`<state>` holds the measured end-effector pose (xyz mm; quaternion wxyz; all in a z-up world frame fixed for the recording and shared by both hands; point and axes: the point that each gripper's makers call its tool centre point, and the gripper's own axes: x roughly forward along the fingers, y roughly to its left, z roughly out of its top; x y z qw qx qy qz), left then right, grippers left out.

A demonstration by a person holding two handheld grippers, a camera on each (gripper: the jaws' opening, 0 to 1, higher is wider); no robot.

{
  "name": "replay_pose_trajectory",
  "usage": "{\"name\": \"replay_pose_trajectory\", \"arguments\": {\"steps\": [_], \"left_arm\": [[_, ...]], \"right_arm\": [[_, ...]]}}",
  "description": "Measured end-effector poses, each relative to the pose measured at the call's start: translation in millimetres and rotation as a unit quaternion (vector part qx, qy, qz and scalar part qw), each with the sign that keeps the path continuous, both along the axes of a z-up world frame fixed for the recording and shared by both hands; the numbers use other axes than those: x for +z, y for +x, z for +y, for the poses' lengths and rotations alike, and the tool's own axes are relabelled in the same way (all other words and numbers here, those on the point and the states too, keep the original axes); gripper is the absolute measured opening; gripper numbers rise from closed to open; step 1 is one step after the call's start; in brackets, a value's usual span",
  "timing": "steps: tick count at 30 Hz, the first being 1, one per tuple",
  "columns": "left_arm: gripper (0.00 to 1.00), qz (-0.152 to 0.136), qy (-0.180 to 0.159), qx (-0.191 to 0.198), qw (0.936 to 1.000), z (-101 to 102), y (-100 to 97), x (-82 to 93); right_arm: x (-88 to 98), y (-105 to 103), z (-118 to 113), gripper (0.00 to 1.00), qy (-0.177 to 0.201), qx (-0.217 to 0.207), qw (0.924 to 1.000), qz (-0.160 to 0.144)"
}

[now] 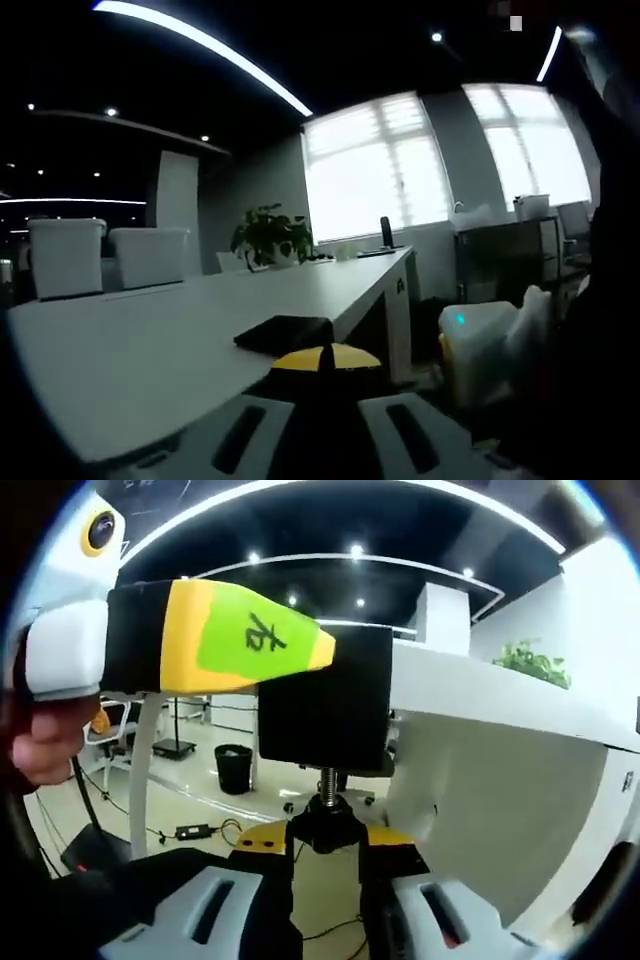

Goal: Clamp the fixed fixture on the desktop, loosen the retaining clip, secure it to the edge of the desk, and tighten the retaining clip.

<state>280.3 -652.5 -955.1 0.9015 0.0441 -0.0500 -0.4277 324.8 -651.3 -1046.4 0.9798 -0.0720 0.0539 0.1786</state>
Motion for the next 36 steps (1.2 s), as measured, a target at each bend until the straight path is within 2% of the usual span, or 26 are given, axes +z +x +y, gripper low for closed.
{"name": "replay_pose_trajectory", "arguments": {"steps": [5,6,8,9,11,13,15,16,18,22,28,33,36], "left_arm": [[0.01,0.002,-0.003,0.0,1.0,0.3,0.0,0.1],[0.01,0.001,-0.002,0.0,1.0,0.3,0.0,0.1],[0.01,0.0,0.0,0.001,1.0,0.4,0.0,0.0],[0.01,0.0,-0.001,0.0,1.0,0.5,0.1,0.0],[0.01,0.001,-0.002,-0.001,1.0,0.6,0.1,0.1],[0.01,0.001,-0.002,-0.001,1.0,0.6,0.2,0.3],[0.01,0.001,-0.001,-0.001,1.0,0.7,0.2,0.2],[0.01,0.001,-0.001,-0.001,1.0,0.7,0.3,0.1],[0.01,0.001,-0.001,-0.001,1.0,0.8,0.3,0.1],[0.01,0.001,-0.002,0.0,1.0,1.0,0.4,0.2],[0.01,0.002,-0.004,0.0,1.0,1.4,0.0,0.5],[0.01,0.001,-0.003,0.0,1.0,1.4,-0.4,0.6],[0.01,0.002,-0.004,0.0,1.0,1.3,-0.4,0.8]], "right_arm": [[-0.8,0.3,1.5,0.21,-0.014,0.011,0.9998,0.002],[-1.7,-0.8,5.2,0.21,-0.024,0.035,0.9991,0.002],[-0.9,-0.3,1.0,0.21,-0.016,0.036,0.9992,0.004],[-0.6,-0.6,2.9,0.21,-0.031,0.056,0.998,-0.001],[-2.2,-0.2,4.7,0.21,-0.018,0.079,0.9967,0.011],[-3.9,-1.4,10.3,0.21,-0.027,0.125,0.9917,0.011],[-5.8,1.0,12.0,0.21,-0.006,0.174,0.9843,0.026],[-5.9,1.9,12.3,0.21,-0.025,0.208,0.9777,0.021],[-5.7,-0.3,14.3,0.21,-0.029,0.252,0.9672,0.022],[-5.4,0.3,20.5,0.21,-0.026,0.34,0.94,0.018],[-6.9,1.6,22.5,0.21,-0.014,0.406,0.9137,0.019],[-7.3,1.3,24.1,0.22,-0.014,0.421,0.907,0.018],[-6.9,1.9,23.6,0.23,-0.02,0.414,0.9098,0.02]]}}
